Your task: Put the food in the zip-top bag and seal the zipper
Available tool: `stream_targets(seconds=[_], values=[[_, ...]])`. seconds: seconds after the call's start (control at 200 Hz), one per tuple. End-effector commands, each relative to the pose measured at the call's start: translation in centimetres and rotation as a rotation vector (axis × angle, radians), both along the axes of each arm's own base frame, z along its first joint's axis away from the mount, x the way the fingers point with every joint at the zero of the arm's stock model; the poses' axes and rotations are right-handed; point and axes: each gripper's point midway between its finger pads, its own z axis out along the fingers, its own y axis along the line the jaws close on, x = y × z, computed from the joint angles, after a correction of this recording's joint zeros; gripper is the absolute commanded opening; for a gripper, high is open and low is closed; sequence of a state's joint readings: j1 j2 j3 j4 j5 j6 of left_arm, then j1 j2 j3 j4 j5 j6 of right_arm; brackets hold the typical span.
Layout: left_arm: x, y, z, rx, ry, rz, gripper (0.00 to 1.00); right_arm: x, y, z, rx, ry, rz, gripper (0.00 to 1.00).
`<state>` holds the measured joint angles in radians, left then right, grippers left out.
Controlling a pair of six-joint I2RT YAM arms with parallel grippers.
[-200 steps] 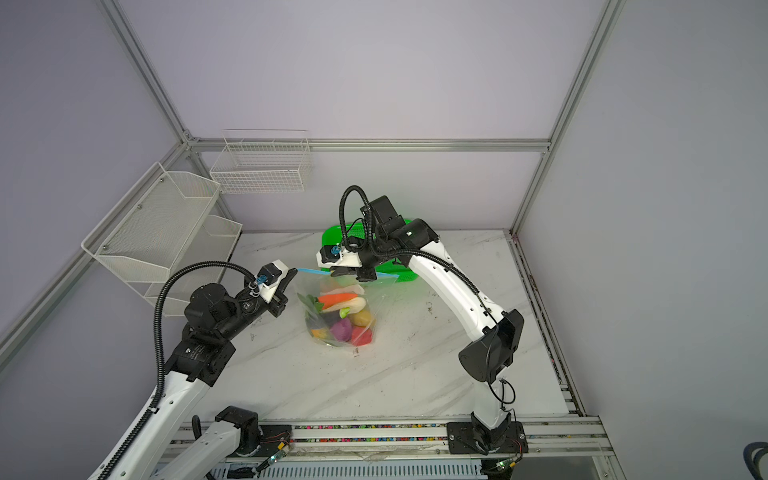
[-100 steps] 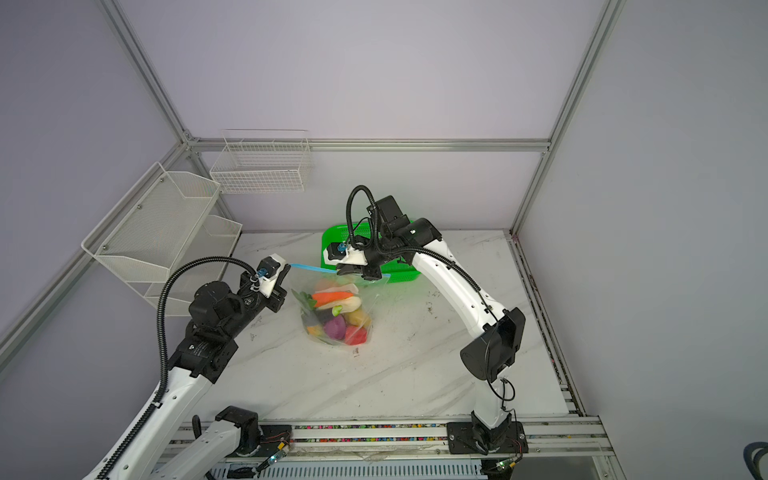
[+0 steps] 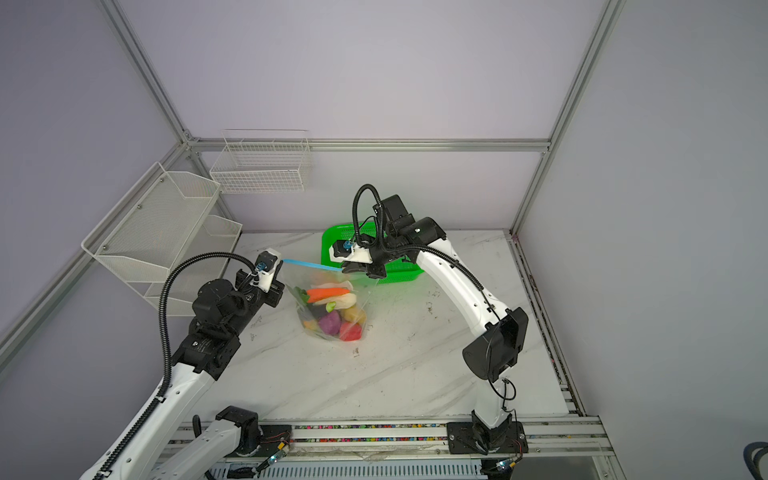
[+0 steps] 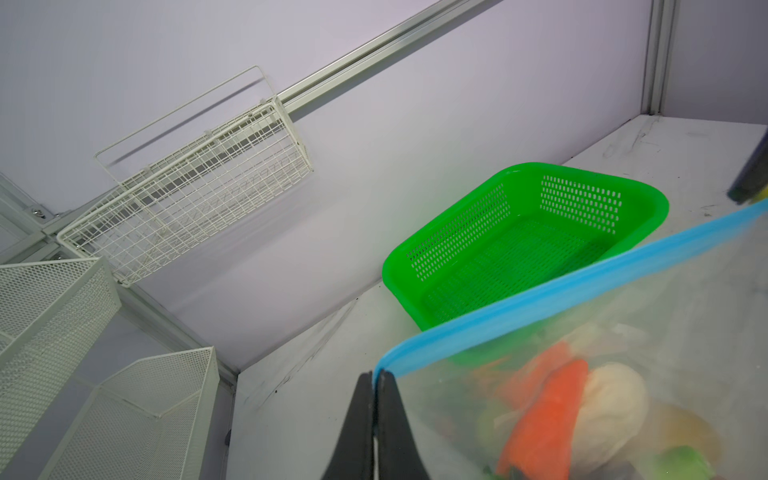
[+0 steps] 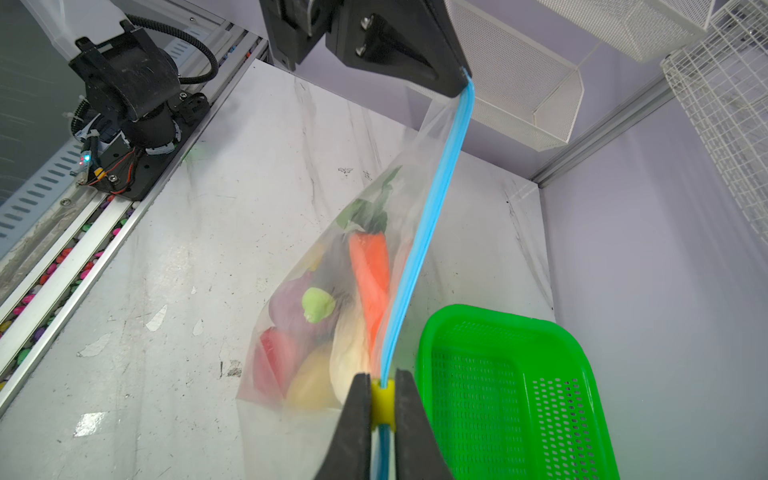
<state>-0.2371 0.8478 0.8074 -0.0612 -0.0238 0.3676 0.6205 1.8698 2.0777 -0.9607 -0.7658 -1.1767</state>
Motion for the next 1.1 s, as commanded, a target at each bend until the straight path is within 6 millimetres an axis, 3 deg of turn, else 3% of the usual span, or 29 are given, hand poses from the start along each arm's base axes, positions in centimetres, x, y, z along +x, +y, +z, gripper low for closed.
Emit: stream_targets(seconds=[0.0, 0.155, 0.87, 1.02, 1.055, 1.095], values=[[0.7, 3.4, 0.6, -0.035, -0.049, 0.191, 0.00, -1.1, -1.7, 1.3, 0.006, 0.002, 0.000, 0.06], [1.0, 5.2, 0.7, -0.042, -0.059, 0.292, 0.00, -0.8, -2.0, 1.1, -0.001, 0.005, -0.015, 0.06], [0.8, 6.4, 0.6, -0.044, -0.068, 0.342, 0.00, 0.3, -3.8, 1.7, 0.020, -0.025, -0.058, 0.06], [0.6, 4.9, 0.9, -0.049, -0.066, 0.251, 0.00, 0.4, -3.6, 1.8, 0.039, -0.010, -0.064, 0.08], [0.5, 4.0, 1.1, -0.057, -0.067, 0.194, 0.00, 0.4, -3.5, 1.9, 0.045, -0.012, -0.065, 0.13], [0.2, 2.8, 1.3, -0.073, -0.068, 0.125, 0.00, 0.3, -3.3, 2.0, 0.055, -0.010, -0.060, 0.25]])
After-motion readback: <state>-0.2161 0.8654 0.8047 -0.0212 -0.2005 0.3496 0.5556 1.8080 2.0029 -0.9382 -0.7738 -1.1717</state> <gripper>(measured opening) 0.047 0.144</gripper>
